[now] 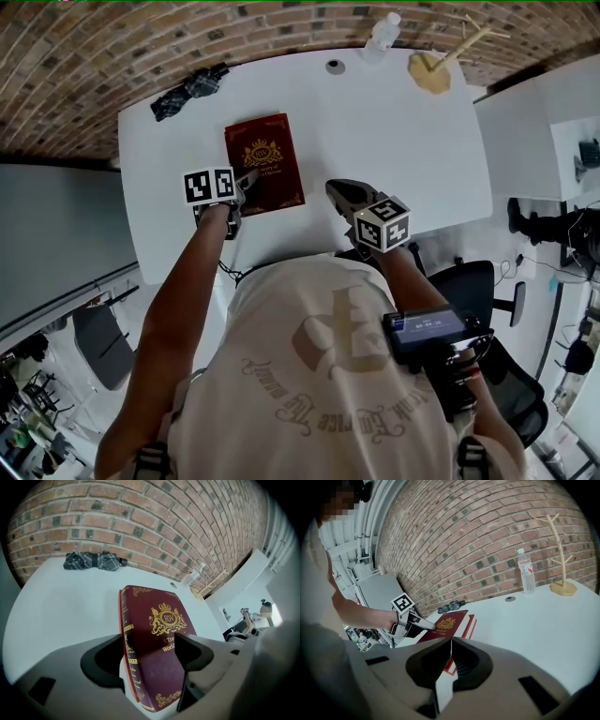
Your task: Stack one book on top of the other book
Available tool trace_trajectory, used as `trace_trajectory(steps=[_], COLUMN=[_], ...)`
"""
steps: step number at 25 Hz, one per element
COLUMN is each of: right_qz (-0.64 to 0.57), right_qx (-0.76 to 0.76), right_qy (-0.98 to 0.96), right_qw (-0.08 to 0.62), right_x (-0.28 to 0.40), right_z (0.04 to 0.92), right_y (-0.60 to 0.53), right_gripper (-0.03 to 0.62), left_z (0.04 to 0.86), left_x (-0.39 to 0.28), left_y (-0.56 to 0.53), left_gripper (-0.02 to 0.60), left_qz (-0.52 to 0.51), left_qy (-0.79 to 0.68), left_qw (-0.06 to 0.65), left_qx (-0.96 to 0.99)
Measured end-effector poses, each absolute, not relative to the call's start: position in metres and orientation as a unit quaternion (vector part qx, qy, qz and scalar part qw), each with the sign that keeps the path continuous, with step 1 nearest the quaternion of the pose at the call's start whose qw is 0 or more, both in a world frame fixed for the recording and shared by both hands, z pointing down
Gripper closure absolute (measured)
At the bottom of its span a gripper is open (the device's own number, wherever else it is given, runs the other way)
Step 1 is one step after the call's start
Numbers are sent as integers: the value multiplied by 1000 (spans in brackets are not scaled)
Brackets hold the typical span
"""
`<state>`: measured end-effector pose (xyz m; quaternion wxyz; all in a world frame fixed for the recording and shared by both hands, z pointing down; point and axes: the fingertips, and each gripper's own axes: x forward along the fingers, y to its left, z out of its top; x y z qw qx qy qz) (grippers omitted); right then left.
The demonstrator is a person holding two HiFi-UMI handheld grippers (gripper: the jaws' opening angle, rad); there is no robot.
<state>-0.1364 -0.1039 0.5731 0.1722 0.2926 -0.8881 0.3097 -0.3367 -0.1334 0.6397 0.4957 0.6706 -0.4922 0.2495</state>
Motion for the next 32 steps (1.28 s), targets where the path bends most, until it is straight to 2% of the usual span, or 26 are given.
trace_trajectory(steps=[3, 7, 11, 17, 25, 32], right_qz=[305, 290, 268, 226, 181, 161], right_qx=[291, 283, 274, 270, 253, 238], right_qy=[-891, -899, -910, -927, -946, -953], right_qw=[171, 166, 156, 128, 93, 91], right_x=[-138, -146, -152, -163, -175, -182], right_z=[570, 563, 550, 517, 479, 470], right_y=[-103, -105, -109, -115, -115, -101], right_gripper=[572, 572, 572, 572, 572, 572], left_z=[619, 586, 553, 518, 493, 491], left_x=[-337, -330, -316, -312, -317, -322], left_y=[-136, -136, -131, -119, -87, -63], left_gripper=[242, 367, 409, 527, 561, 561], left_qz=[220, 175, 117, 69, 54, 42], left_qy=[-504, -512, -501, -506, -523, -531], left_qw=[470, 423, 386, 335, 263, 246], left_qx=[690, 727, 766, 792, 809, 810])
